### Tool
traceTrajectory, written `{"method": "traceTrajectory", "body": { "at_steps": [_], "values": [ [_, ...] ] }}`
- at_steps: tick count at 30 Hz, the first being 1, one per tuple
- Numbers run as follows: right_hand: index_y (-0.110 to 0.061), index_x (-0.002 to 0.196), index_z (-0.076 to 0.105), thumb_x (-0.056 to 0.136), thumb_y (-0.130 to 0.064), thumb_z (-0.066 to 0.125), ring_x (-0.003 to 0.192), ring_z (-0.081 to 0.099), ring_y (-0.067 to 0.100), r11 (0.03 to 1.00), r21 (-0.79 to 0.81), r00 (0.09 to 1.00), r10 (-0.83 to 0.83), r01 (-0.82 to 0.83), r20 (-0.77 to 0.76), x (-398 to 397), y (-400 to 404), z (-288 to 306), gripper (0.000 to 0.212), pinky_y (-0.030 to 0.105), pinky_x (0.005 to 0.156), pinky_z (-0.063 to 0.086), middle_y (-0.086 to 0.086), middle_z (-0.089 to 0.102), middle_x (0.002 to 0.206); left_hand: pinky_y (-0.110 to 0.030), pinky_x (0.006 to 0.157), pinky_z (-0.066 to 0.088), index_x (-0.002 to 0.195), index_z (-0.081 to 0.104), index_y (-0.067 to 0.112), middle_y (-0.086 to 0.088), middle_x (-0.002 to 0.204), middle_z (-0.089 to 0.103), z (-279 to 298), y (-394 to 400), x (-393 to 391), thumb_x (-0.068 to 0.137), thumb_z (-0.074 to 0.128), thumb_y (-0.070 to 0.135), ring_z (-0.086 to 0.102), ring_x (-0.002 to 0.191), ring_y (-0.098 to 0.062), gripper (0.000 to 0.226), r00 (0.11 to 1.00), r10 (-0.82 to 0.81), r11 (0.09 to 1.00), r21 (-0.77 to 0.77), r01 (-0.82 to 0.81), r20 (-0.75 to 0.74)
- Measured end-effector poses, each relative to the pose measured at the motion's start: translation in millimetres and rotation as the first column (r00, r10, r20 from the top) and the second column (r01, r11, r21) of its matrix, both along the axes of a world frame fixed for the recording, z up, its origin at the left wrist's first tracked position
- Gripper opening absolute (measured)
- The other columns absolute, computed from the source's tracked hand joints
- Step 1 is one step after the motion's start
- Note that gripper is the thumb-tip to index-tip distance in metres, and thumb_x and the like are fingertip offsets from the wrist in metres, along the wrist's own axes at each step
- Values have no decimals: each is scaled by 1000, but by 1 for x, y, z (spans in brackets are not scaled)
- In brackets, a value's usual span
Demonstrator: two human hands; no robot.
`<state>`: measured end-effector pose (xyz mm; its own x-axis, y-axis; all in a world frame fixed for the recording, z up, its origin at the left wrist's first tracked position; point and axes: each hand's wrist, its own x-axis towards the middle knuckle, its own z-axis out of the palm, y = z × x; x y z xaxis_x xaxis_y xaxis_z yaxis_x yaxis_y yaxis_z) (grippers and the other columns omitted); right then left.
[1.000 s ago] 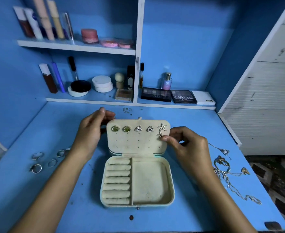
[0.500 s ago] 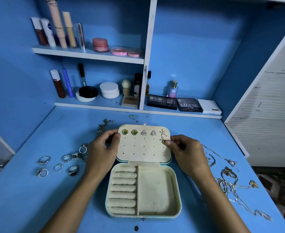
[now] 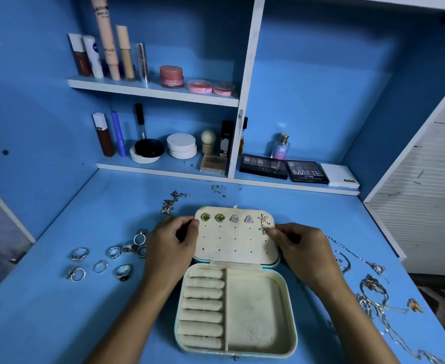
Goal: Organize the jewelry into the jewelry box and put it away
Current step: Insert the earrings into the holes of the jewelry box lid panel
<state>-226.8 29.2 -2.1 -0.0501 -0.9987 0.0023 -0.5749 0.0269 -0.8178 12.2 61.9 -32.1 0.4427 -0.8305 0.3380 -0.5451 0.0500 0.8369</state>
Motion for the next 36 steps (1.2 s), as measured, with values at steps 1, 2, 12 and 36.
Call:
{"method": "traceTrajectory", "body": {
  "at_steps": [1, 2, 12, 36],
  "values": [
    [-29, 82, 76, 90, -42, 70, 62, 60, 4, 1000, -1, 1000, 3, -3, -8, -1, -1, 1, 16, 16, 57, 43, -12, 69, 65, -1, 70, 37, 94, 76, 17, 14, 86, 66, 0, 0, 0, 90, 69, 18, 59, 89, 7, 8, 1000, -1, 1000, -6, 1, 9],
    [-27, 80, 76, 91, -43, 68, 57, 56, 5, 1000, -5, 1000, 7, -7, -28, -1, -3, 3, 21, 15, 54, 42, -10, 68, 62, 0, 71, 37, 94, 76, 16, 16, 85, 65, 0, 0, 0, 90, 69, 18, 58, 90, 8, 8, 1000, -1, 1000, -9, 1, 12],
    [-19, 71, 72, 95, -39, 61, 69, 61, 19, 986, -124, 926, 57, -110, -373, 17, -45, 27, 33, 30, 63, 47, -3, 68, 66, -4, 71, 40, 92, 76, 14, 7, 87, 68, -3, -4, 2, 89, 69, 17, 60, 83, 1, 8, 999, -23, 1000, -14, 22, -22],
    [-26, 106, 78, 90, -19, 69, 101, 64, 16, 667, 14, 532, 607, -745, -590, 189, -117, 34, 19, 29, 88, 50, -1, 74, 106, -9, 67, 40, 84, 73, 16, 6, 78, 63, -5, -9, 2, 85, 63, 24, 58, 76, -7, 14, 999, -31, 997, -73, 28, -29]
  ]
}}
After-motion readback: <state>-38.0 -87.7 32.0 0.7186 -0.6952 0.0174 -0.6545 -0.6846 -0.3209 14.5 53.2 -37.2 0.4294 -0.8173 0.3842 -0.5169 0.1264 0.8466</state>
